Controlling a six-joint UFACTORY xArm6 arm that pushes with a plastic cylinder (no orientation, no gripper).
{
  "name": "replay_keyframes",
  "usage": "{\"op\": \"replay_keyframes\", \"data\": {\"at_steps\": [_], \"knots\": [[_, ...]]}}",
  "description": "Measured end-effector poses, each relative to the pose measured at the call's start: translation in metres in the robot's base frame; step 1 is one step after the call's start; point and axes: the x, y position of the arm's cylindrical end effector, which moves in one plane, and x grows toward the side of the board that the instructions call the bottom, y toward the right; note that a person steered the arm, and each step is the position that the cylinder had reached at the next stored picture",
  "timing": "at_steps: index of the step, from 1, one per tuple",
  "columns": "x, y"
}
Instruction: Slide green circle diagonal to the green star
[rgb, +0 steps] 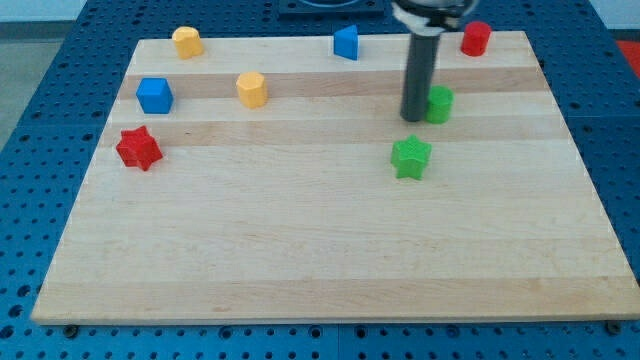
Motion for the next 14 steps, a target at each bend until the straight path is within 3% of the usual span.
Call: {"op": "replay_keyframes", "data": {"at_steps": [2,4,8,10,14], "knots": [[-0.022,-0.03],[-0.054,-0.007],[-0.022,0.068],[-0.022,0.051],[0.007,0.069]]}}
